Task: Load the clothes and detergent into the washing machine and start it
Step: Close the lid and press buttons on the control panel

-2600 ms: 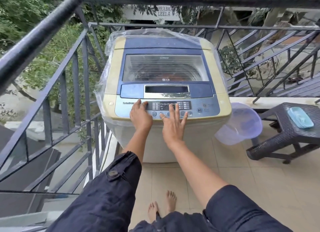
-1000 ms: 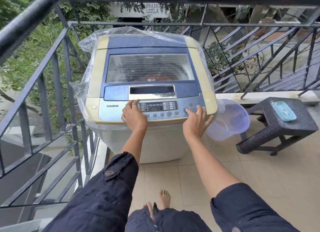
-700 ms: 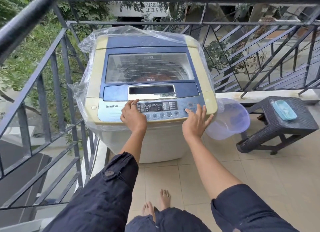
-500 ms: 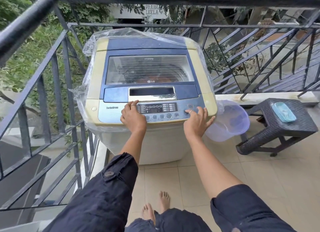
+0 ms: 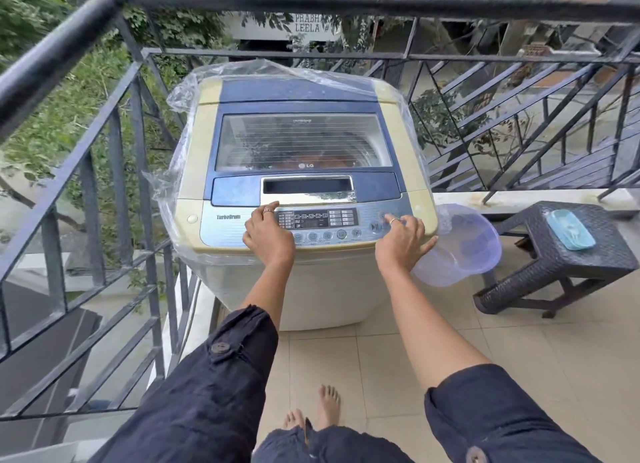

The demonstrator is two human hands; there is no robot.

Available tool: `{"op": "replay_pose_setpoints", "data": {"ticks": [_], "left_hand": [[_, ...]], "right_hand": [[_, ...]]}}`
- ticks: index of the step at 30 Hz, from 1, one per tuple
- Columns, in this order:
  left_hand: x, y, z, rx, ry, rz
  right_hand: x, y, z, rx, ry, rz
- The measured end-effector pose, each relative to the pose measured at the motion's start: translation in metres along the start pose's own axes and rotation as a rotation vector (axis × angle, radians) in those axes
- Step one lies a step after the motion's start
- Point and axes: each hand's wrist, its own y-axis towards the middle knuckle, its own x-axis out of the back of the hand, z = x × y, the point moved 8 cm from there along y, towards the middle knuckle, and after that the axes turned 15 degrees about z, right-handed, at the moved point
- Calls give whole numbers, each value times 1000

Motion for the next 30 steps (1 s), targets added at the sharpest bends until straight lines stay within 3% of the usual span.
{"op": "replay_pose_setpoints", "data": {"ticks": [18,30], "left_hand": [[3,3,6,9,14,-15],[4,3,9,15,4,-10]], "right_hand": [[-6,8,8,-3,-194,114],[-6,5,13,-25,-145,102]]}}
